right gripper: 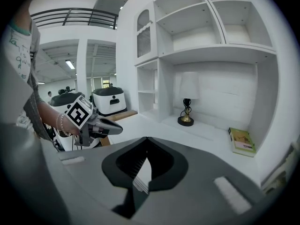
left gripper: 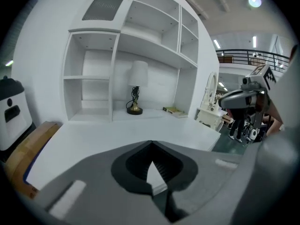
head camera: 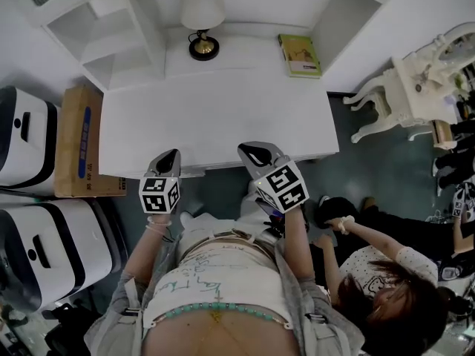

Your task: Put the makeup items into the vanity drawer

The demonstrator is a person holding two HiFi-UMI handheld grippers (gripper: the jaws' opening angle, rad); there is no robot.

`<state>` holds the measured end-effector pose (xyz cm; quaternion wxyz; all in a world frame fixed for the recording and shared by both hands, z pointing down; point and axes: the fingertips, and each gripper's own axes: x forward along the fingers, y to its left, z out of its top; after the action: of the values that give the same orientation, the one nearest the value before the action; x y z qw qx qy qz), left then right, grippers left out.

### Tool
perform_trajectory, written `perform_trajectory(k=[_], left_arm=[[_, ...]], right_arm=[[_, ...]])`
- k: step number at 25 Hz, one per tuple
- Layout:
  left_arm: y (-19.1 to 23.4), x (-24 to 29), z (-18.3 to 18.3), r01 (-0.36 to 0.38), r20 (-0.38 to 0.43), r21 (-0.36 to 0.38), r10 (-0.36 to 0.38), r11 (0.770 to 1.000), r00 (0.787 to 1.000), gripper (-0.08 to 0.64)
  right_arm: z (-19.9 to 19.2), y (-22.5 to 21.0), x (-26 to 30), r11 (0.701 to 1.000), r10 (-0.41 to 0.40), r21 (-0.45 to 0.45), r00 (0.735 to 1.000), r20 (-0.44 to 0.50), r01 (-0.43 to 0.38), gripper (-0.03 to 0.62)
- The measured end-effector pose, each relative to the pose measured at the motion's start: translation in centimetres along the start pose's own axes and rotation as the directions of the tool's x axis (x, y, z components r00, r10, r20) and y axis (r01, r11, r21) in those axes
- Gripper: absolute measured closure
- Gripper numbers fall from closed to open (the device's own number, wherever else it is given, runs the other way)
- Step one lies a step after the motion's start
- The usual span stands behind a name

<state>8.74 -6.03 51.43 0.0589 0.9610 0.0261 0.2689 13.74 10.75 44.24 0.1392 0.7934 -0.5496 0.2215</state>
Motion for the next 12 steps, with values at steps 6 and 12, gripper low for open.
perform_trajectory(k=[6,12], left_arm=[[-1.8,0.2,3.5,0.06,0.057,0.029,-0.061,0.998,0.996,0.559],[-3.8,0.0,6.9,0.11,0.121,0.052,-0.116,0.993,0.986,0.56]], right_arm=[[1.5,0.4,0.3,1.0,0.008,-0.027,1.0,0.01,-0.007,0.563],[3.5,0.8,0.6,0.998,0.017,-0.064,0.999,0.028,-0.015,0.563]])
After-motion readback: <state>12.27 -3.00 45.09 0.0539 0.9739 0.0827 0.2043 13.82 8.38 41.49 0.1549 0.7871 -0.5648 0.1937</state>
